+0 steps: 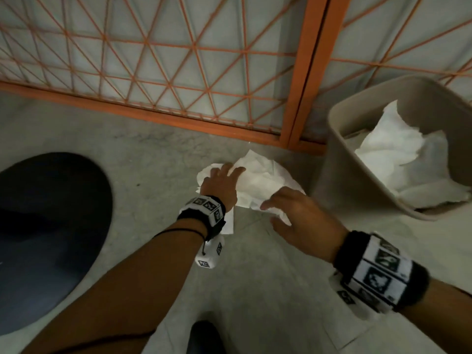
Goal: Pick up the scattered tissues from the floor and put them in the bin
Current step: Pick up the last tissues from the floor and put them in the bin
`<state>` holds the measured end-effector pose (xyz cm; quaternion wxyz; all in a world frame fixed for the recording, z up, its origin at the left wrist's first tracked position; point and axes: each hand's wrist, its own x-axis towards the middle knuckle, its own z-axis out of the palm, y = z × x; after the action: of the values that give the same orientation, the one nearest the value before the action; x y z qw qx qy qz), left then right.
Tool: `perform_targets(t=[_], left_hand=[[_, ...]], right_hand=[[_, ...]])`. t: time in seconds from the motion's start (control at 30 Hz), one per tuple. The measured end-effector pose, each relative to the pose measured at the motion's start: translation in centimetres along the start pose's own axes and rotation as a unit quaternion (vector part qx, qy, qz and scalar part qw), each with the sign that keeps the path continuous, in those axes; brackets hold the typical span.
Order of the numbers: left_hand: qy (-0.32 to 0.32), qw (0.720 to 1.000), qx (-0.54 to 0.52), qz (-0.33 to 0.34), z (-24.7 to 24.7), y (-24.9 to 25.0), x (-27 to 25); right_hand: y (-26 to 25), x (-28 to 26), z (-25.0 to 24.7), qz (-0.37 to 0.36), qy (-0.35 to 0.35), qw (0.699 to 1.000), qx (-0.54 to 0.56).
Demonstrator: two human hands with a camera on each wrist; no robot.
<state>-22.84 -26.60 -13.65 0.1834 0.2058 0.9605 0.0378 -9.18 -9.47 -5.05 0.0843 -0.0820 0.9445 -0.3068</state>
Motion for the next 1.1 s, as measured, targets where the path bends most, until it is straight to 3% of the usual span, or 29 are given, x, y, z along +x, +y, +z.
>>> perform_targets(t=[0.13, 0.27, 0.4, 0.53, 0.63, 0.73, 0.83, 0.9, 1.1], left_hand=[[0.017, 0.999, 0.041, 0.0, 0.6, -0.4, 1.0], [0.056, 0.996, -0.065, -0.002, 0.6, -1.1, -0.1], [0.153, 0.971, -0.184, -0.009, -0.3, -1.7, -2.4], [0.198, 0.954, -0.226, 0.005, -1.7, -1.8, -5.0], [0.196, 0.949, -0.249, 0.01, -3.1, -1.1, -6.1], [0.157, 0.923, -0.351, 0.001, -5.7, 0.0, -7.4], [0.104, 0.933, -0.338, 0.068, -8.4, 1.1, -9.5], [0.105, 0.941, -0.303, 0.108, -10.2, 1.8, -10.6], [0.14, 0.899, -0.367, 0.192, -17.9, 7.0, -13.5]], right_hand=[[4.3, 1.1, 3.8, 0.085, -0.058, 0.992, -0.069], [6.8, 2.3, 5.2, 0.161, -0.075, 0.976, -0.123], [7.9, 2.1, 5.4, 0.196, -0.098, 0.968, -0.124], [8.4, 0.6, 5.9, 0.17, -0.083, 0.975, -0.114], [7.6, -1.1, 5.8, 0.155, -0.053, 0.981, -0.1], [6.4, -3.0, 4.9, 0.144, -0.021, 0.988, -0.06], [4.7, -5.1, 3.2, 0.123, 0.01, 0.992, -0.006], [3.3, -6.4, 1.8, 0.096, 0.029, 0.995, 0.013], [-1.8, -10.5, -5.2, 0.025, 0.085, 0.995, 0.053]])
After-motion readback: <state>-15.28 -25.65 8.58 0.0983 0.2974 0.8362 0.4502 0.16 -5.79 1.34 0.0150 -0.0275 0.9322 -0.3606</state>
